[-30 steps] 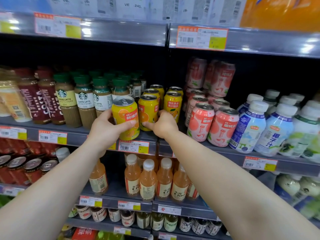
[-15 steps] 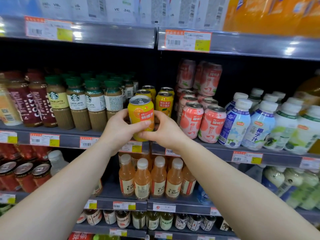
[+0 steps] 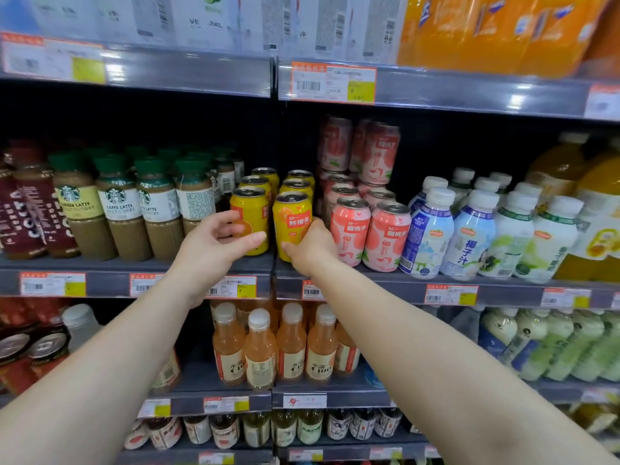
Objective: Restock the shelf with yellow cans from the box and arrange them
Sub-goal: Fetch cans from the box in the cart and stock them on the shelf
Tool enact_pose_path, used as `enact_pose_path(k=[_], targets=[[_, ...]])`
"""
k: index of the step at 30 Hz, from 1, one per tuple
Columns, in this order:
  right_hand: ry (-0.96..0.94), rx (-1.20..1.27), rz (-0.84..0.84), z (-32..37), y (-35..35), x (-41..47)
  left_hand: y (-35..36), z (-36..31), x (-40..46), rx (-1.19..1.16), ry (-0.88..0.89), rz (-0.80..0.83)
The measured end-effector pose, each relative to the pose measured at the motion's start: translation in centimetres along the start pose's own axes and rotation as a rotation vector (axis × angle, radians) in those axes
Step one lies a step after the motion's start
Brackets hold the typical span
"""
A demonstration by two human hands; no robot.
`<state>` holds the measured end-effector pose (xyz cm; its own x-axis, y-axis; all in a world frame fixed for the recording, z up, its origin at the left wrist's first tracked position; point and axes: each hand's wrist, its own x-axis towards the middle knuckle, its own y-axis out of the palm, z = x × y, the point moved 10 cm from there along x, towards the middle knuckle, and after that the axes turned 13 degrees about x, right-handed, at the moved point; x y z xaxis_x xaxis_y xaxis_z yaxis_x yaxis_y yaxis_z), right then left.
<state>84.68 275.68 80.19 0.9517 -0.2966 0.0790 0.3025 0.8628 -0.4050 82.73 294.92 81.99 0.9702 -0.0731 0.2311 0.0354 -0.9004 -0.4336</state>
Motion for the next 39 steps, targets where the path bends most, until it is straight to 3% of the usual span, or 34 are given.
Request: enact_pose_path(k=[25, 33, 39], targets=[[0.069, 0.003, 0.053, -0.1, -0.4, 0.0, 0.0, -0.6, -0.5, 0.072, -0.024, -0.050], [-0.164, 0.040, 0.173, 1.7, -4.7, -6.4, 1.5, -3.7, -1.2, 0.347, 0.006, -0.277], [-0.238, -0.096, 0.034, -2.2, -15.2, -8.0, 9.7, -9.7, -3.9, 0.638, 0.102, -0.301]])
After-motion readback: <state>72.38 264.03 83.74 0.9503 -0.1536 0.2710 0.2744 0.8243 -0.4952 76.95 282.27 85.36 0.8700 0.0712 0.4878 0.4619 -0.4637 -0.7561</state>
